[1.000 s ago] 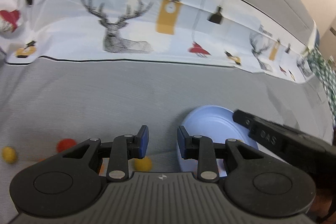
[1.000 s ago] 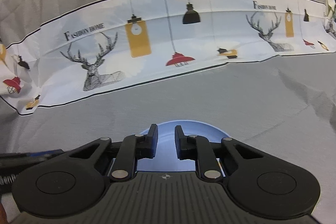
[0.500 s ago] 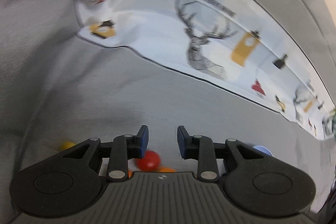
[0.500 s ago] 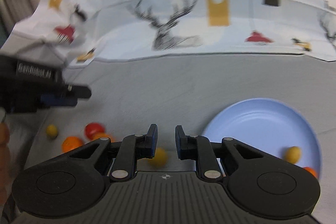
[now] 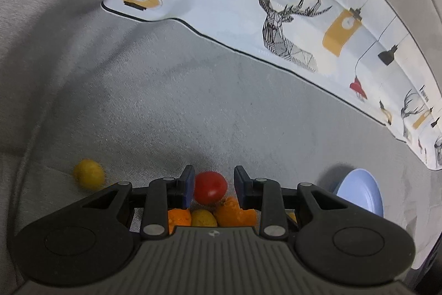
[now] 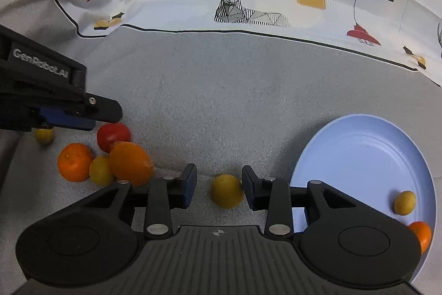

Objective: Organize fruits
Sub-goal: 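Move both grippers to the fruit pile and grasp a yellow fruit with the right gripper, then grasp a red cherry tomato with the left gripper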

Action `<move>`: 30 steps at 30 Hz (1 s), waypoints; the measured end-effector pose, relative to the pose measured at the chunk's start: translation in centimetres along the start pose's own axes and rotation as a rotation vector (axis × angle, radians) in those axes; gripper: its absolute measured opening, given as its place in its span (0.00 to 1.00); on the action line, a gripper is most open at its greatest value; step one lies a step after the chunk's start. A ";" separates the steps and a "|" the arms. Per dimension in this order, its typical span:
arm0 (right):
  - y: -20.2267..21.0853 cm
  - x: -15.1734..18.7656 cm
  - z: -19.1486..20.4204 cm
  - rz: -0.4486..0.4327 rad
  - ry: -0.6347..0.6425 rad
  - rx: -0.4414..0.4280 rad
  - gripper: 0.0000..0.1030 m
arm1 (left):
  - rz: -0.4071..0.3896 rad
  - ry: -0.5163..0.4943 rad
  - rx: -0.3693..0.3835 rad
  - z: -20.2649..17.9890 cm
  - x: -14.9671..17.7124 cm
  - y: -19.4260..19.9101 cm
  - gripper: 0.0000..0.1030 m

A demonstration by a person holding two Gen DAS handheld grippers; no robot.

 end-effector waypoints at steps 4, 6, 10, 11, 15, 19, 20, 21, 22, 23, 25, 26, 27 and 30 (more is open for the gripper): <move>-0.5 0.5 -0.6 0.029 0.006 0.023 0.37 | -0.001 -0.025 -0.023 -0.3 0.1 -0.6 0.35; -0.5 0.7 -0.8 0.032 0.008 0.026 0.37 | -0.003 -0.038 -0.035 -0.4 0.1 -0.7 0.35; -0.4 0.8 -1.0 0.033 0.014 0.026 0.36 | 0.006 -0.053 -0.054 -0.2 0.4 -1.1 0.35; -0.3 0.8 -1.0 0.033 0.011 0.021 0.32 | 0.005 -0.058 -0.056 -0.3 0.4 -1.2 0.36; -0.1 0.8 -1.0 0.027 0.005 0.007 0.26 | 0.018 -0.079 -0.059 -0.6 0.8 -1.6 0.36; 0.4 0.6 -0.9 0.004 0.000 -0.017 0.26 | 0.015 -0.095 -0.067 -0.8 0.9 -1.8 0.34; 0.6 0.5 -0.8 -0.003 -0.001 -0.022 0.26 | 0.015 -0.098 -0.067 -0.9 0.9 -1.7 0.33; 0.7 0.4 -0.8 -0.008 -0.002 -0.025 0.26 | 0.012 -0.106 -0.071 -1.1 0.9 -1.7 0.33; 0.9 0.3 -0.9 -0.014 -0.005 -0.028 0.26 | 0.009 -0.113 -0.075 -1.1 0.9 -1.6 0.33; 1.1 0.2 -0.9 -0.021 -0.010 -0.033 0.26 | 0.003 -0.118 -0.080 -1.2 0.8 -1.5 0.32; 1.6 -0.2 -1.0 -0.036 -0.019 -0.040 0.26 | -0.014 -0.122 -0.096 -1.3 0.5 -1.1 0.32; 1.9 -0.4 -1.1 -0.045 -0.022 -0.042 0.26 | -0.025 -0.118 -0.097 -1.3 0.3 -0.7 0.32; 2.3 -0.5 -1.1 -0.054 -0.024 -0.044 0.26 | -0.039 -0.113 -0.093 -1.5 0.0 -0.2 0.32; 3.4 -1.0 -1.4 -0.089 -0.037 -0.054 0.26 | -0.068 -0.123 -0.085 -2.3 -0.4 1.2 0.32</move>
Point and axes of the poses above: each gripper's, at about its wrist camera, not at the fingertips, and y roughly against the way its jaws point, z to its left, x to its underside, the point moved 7 cm from there along -y, roughly the way its jaws point, and after that the axes turned 4 degrees about -z, right-handed, at the moved point
